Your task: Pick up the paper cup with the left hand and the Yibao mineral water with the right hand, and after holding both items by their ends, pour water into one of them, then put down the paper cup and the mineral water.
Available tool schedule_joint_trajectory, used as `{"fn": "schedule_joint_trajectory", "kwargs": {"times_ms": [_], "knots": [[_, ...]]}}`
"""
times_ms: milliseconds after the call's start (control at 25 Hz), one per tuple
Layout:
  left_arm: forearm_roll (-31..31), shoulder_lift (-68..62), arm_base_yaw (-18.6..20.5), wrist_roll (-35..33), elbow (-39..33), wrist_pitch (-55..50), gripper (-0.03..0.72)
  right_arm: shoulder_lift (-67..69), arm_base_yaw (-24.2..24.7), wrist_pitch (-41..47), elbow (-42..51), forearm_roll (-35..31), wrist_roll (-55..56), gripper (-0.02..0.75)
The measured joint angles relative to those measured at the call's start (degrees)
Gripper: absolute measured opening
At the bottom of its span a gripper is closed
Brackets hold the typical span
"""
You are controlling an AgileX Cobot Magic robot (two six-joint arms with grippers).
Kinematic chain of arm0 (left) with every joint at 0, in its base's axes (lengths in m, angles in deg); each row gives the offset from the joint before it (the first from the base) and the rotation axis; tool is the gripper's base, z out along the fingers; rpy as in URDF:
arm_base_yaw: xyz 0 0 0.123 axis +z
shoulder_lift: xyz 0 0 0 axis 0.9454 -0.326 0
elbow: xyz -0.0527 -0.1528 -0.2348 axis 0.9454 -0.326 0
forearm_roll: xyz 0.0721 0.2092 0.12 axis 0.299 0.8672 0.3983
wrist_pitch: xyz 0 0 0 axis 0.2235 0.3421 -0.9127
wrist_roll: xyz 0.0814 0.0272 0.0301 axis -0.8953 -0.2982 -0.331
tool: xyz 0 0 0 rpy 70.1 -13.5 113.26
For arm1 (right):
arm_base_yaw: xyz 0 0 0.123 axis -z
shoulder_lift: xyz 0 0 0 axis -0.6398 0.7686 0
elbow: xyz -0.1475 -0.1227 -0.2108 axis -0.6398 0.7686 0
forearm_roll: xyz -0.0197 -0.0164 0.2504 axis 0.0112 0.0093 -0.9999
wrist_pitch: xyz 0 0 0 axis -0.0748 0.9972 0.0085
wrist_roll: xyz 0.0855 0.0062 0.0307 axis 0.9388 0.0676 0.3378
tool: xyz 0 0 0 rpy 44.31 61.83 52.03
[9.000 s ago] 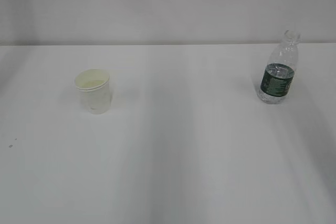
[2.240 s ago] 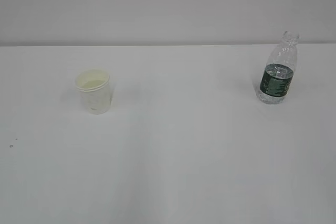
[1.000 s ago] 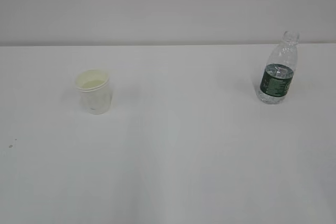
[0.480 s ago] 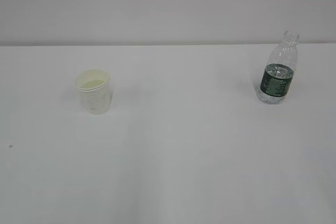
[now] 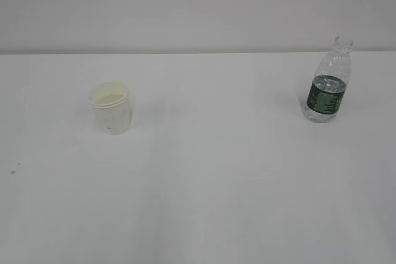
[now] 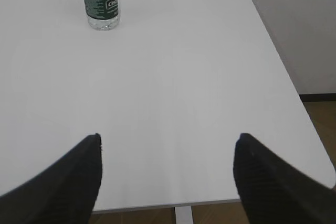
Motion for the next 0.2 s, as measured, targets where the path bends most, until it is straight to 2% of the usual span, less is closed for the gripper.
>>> {"fn": "schedule_joint_trajectory", "kwargs": {"times_ms": [200], "knots": [[0.0, 0.0, 0.0, 0.0, 0.0, 0.0, 0.241, 0.0, 0.0, 0.0, 0.0, 0.0, 0.0, 0.589]]}}
